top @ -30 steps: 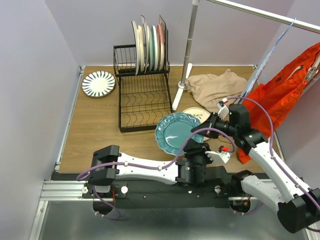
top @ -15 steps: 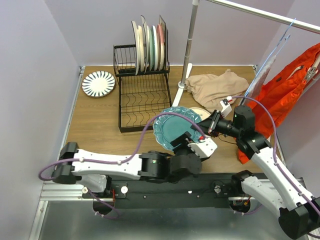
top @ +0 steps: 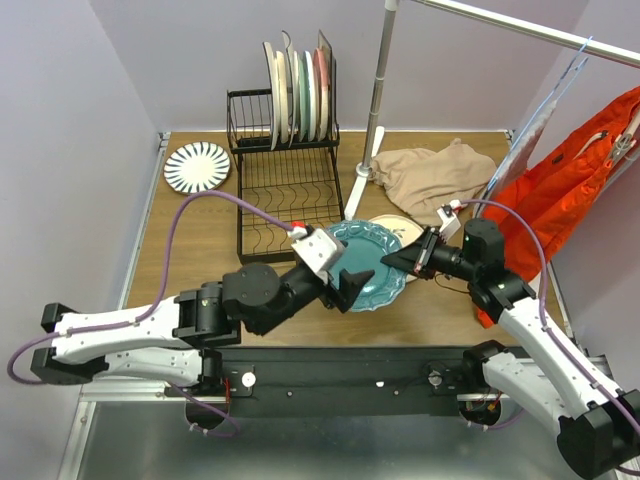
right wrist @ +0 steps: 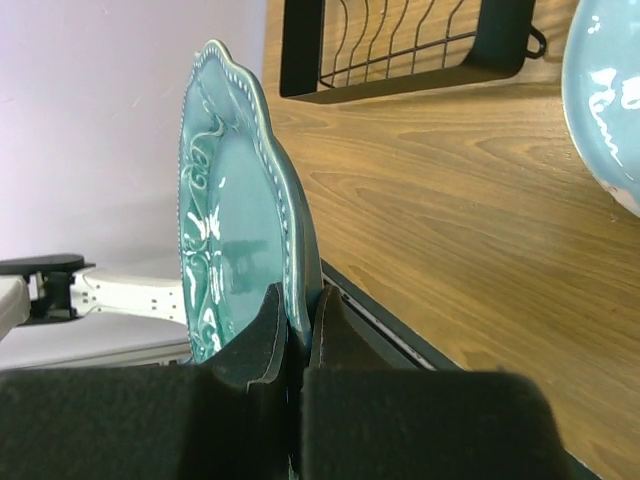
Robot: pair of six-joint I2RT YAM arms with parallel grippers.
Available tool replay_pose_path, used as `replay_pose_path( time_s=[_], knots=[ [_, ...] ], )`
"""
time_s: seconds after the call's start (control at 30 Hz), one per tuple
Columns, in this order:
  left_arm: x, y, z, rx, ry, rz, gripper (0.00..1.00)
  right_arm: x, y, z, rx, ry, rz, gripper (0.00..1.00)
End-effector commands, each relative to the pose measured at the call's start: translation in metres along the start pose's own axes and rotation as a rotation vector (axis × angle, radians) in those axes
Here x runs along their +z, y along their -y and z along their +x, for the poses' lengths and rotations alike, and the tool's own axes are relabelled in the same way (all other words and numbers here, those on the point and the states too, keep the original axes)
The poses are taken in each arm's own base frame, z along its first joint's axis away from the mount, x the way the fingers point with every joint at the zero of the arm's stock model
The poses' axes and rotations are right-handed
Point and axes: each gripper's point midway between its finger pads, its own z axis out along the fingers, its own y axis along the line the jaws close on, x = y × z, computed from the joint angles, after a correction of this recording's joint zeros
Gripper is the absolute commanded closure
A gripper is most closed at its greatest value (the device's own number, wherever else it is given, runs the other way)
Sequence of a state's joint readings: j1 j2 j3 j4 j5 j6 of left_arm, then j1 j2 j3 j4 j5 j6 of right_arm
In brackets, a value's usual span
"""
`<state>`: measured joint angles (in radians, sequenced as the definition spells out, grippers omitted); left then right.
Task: Unload the plates from the dish rack
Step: Place the plate at the center of the board.
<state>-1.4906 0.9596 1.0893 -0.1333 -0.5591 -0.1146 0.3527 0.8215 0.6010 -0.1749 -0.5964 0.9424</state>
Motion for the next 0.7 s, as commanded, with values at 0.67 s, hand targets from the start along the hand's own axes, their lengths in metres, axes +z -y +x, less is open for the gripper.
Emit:
replay_pose_path(
  time_s=[0.67],
  knots=[
    [-0.001,-0.221,-0.016,-0.245,0.071,-0.382,0.23,0.009,-0.006,0.062,-0.017,-0.056,-0.112,0.99]
  ],
)
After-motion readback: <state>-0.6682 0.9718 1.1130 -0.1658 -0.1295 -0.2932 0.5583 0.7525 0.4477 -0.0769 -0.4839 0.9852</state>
